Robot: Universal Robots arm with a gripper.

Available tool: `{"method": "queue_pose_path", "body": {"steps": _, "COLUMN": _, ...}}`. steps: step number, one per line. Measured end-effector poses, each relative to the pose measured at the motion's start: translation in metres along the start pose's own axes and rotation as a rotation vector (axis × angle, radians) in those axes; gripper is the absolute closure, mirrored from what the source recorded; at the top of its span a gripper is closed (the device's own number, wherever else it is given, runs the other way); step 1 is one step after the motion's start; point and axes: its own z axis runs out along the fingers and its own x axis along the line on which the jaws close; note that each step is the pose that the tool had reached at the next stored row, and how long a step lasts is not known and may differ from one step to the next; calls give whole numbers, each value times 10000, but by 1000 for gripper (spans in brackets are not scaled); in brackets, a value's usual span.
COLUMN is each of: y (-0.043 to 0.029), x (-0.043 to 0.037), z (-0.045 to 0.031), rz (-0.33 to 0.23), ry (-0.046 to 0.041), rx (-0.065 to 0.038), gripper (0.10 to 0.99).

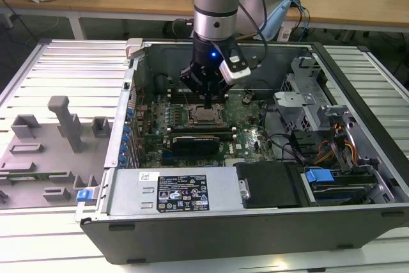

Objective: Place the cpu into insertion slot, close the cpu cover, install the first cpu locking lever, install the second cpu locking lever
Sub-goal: 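Close the cpu cover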

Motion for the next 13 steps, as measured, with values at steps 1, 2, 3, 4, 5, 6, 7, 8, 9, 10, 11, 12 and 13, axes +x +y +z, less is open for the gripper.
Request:
{"method": "queue_pose_path", "body": {"steps": 1, "y": 0, "x": 4, "z": 0, "rz": -11, "ry": -20, "rx": -2, "gripper": 980}}
{"method": "queue_pose_path", "body": {"steps": 2, "y": 0, "x": 7, "z": 0, "rz": -26, "ry": -38, "rx": -2, "gripper": 980}}
{"method": "queue_pose_path", "body": {"steps": 3, "y": -1, "x": 11, "z": -1, "rz": -34, "ry": -49, "rx": -2, "gripper": 980}}
{"method": "queue_pose_path", "body": {"steps": 4, "y": -1, "x": 14, "z": 0, "rz": -37, "ry": -63, "rx": -3, "gripper": 980}}
{"method": "queue_pose_path", "body": {"steps": 5, "y": -2, "x": 15, "z": -3, "rz": -41, "ry": -80, "rx": -6, "gripper": 980}}
{"method": "queue_pose_path", "body": {"steps": 6, "y": -2, "x": 15, "z": -8, "rz": -46, "ry": -97, "rx": -18, "gripper": 980}}
{"method": "queue_pose_path", "body": {"steps": 7, "y": -2, "x": 15, "z": -10, "rz": -49, "ry": -106, "rx": -24, "gripper": 980}}
{"method": "queue_pose_path", "body": {"steps": 8, "y": -1, "x": 15, "z": -11, "rz": -50, "ry": -111, "rx": -27, "gripper": 980}}
{"method": "queue_pose_path", "body": {"steps": 9, "y": -1, "x": 15, "z": -11, "rz": -50, "ry": -112, "rx": -26, "gripper": 980}}
{"method": "queue_pose_path", "body": {"steps": 10, "y": -1, "x": 15, "z": -12, "rz": -51, "ry": -110, "rx": -25, "gripper": 980}}
{"method": "queue_pose_path", "body": {"steps": 11, "y": -1, "x": 15, "z": -12, "rz": -51, "ry": -110, "rx": -24, "gripper": 980}}
{"method": "queue_pose_path", "body": {"steps": 12, "y": -1, "x": 16, "z": -12, "rz": -51, "ry": -110, "rx": -24, "gripper": 980}}
{"method": "queue_pose_path", "body": {"steps": 13, "y": -1, "x": 15, "z": -12, "rz": -52, "ry": -110, "rx": -25, "gripper": 980}}
